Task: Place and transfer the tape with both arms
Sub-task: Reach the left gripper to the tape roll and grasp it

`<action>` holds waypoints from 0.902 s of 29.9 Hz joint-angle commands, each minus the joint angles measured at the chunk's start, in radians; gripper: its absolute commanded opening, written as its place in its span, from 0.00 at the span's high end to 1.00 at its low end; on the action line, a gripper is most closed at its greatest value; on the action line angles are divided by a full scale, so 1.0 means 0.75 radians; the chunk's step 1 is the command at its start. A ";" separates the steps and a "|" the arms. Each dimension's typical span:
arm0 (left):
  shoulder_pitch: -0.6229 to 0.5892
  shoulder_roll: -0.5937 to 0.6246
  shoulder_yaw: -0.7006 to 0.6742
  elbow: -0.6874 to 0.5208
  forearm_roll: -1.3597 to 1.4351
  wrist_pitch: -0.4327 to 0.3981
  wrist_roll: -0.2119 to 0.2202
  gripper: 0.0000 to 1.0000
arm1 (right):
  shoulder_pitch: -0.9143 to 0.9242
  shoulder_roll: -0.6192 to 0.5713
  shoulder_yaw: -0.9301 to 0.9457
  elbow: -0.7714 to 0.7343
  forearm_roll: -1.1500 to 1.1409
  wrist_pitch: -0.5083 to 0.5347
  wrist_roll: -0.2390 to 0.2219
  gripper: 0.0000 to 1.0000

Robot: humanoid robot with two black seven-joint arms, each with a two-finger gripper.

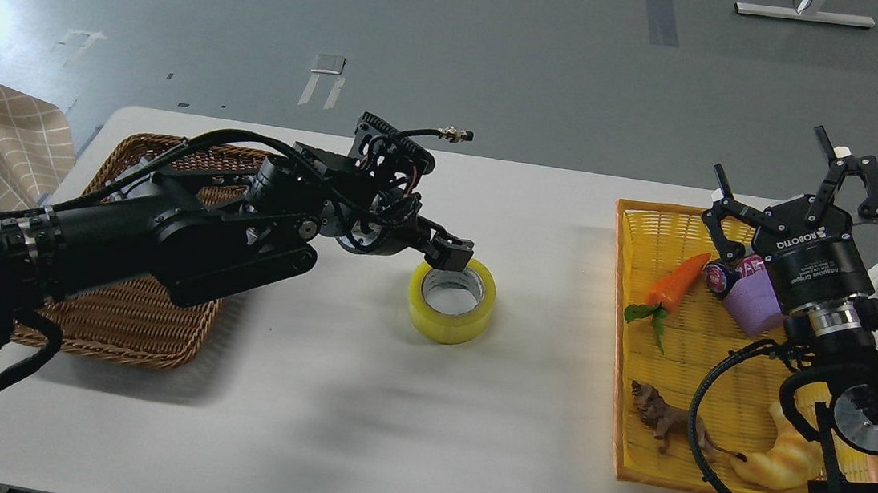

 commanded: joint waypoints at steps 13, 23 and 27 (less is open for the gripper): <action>0.021 -0.050 0.128 0.083 -0.004 0.004 -0.003 0.08 | -0.014 0.000 0.000 0.000 0.000 0.000 0.000 0.00; 0.031 -0.091 0.134 0.138 -0.002 0.004 -0.005 0.24 | -0.022 0.000 -0.002 0.000 0.000 0.000 0.000 0.00; 0.031 -0.097 0.136 0.150 -0.004 0.004 -0.005 0.28 | -0.024 0.000 -0.004 0.000 0.000 0.000 0.000 0.00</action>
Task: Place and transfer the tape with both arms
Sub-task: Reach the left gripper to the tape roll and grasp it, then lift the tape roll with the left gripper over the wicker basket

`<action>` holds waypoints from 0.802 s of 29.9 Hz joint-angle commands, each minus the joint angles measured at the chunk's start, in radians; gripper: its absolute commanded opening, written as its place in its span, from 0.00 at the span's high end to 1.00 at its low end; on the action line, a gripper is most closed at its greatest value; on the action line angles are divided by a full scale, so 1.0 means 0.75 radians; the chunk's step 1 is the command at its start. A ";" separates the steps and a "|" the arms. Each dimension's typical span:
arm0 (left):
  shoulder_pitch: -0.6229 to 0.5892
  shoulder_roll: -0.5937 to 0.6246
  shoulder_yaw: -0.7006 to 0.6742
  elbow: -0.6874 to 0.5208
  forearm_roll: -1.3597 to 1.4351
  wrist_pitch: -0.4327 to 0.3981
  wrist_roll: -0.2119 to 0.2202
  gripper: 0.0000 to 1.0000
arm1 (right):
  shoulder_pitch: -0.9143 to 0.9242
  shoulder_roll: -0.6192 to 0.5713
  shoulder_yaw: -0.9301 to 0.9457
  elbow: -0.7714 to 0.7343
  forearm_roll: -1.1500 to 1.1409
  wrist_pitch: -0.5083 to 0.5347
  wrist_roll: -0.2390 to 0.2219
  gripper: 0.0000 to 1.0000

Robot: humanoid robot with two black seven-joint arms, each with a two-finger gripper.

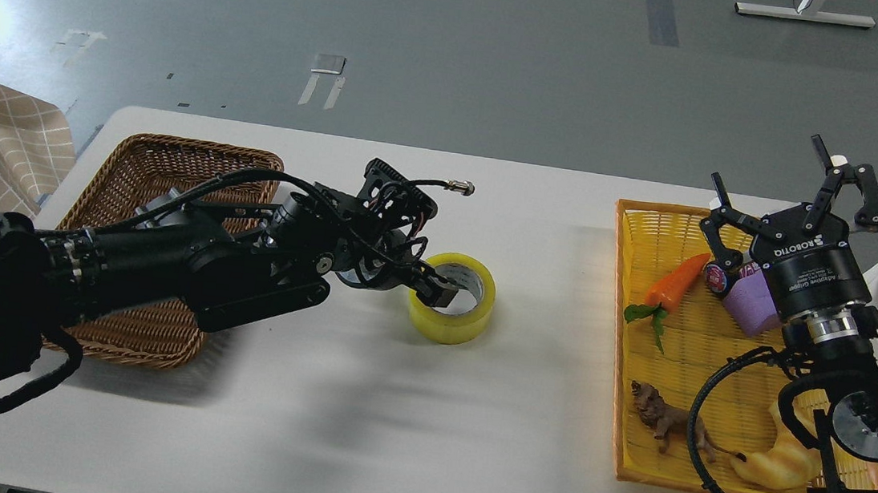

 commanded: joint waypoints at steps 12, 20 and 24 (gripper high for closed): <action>0.042 -0.006 0.000 0.048 0.000 -0.002 -0.015 0.55 | -0.001 0.002 0.001 0.002 0.000 0.000 0.000 0.00; 0.029 -0.006 -0.010 0.061 -0.008 0.049 -0.184 1.00 | -0.001 0.000 0.001 0.000 0.000 0.000 0.000 0.00; 0.009 0.000 -0.008 0.054 0.002 0.065 -0.252 1.00 | -0.001 0.002 0.001 0.002 0.000 0.000 0.000 0.00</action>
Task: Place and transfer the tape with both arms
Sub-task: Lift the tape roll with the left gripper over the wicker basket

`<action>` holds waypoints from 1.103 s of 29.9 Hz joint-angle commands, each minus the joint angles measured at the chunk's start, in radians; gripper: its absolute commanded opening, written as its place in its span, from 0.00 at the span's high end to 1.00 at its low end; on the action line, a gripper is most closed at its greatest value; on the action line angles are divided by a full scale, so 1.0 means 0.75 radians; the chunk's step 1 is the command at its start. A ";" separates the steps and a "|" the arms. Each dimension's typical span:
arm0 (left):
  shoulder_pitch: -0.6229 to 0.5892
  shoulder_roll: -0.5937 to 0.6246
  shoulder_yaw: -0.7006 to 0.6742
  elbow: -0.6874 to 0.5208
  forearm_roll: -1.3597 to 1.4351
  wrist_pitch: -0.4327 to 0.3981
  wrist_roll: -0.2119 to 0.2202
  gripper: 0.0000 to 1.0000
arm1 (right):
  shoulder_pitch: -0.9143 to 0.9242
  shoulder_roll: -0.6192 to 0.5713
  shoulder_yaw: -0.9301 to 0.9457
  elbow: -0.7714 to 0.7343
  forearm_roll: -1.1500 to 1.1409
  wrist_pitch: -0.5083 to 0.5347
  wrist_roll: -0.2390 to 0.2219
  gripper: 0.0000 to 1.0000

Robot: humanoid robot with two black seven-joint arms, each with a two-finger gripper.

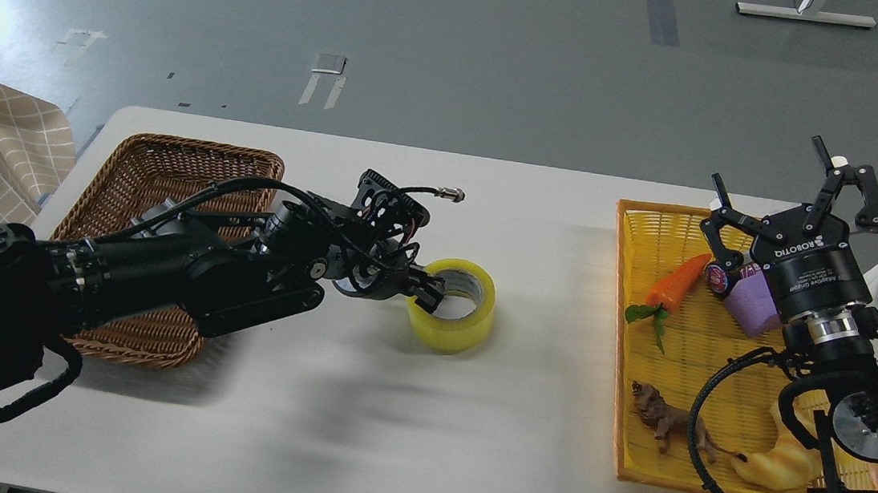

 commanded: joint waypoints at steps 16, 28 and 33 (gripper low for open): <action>-0.218 0.158 -0.014 -0.014 -0.053 0.017 -0.045 1.00 | 0.000 0.002 -0.002 0.002 0.000 0.000 0.000 0.00; -0.312 0.355 0.000 -0.016 -0.053 -0.002 -0.059 1.00 | -0.010 0.002 0.000 0.010 0.000 0.000 0.000 0.01; -0.304 0.481 0.004 -0.016 -0.047 -0.004 -0.063 1.00 | -0.008 0.006 0.002 0.014 0.002 0.000 0.000 0.00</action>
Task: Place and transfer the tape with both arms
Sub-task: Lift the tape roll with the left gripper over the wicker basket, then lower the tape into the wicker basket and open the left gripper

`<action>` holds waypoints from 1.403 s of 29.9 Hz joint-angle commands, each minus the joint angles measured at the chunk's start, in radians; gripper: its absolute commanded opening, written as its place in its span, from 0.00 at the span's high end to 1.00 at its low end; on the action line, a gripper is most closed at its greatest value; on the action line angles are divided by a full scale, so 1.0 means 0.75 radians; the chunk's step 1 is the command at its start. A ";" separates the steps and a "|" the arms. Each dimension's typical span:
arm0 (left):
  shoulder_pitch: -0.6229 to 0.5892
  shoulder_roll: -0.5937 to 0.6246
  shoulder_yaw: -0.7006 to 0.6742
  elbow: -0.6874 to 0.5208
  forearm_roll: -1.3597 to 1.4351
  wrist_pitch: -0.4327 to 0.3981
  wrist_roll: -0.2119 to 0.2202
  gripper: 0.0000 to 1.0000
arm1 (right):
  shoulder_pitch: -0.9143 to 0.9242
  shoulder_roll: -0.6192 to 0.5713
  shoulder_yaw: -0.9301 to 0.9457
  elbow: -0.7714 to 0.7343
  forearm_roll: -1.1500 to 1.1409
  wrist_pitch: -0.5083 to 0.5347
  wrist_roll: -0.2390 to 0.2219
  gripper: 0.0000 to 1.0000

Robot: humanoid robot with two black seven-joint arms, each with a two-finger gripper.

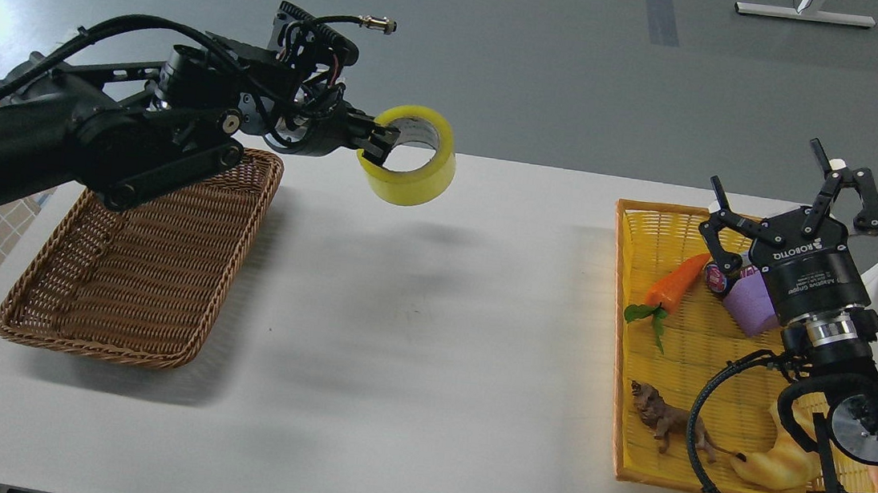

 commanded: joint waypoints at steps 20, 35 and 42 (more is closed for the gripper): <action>0.125 0.357 0.006 0.013 0.019 0.001 -0.053 1.00 | 0.002 0.001 0.001 -0.005 0.000 0.000 0.000 0.00; 0.266 0.496 0.065 0.019 0.019 0.018 -0.084 1.00 | 0.008 0.011 -0.011 -0.011 0.000 0.000 0.000 0.01; 0.317 0.492 0.071 0.021 0.021 0.020 -0.098 1.00 | 0.008 0.009 -0.009 -0.014 0.000 0.000 0.000 0.01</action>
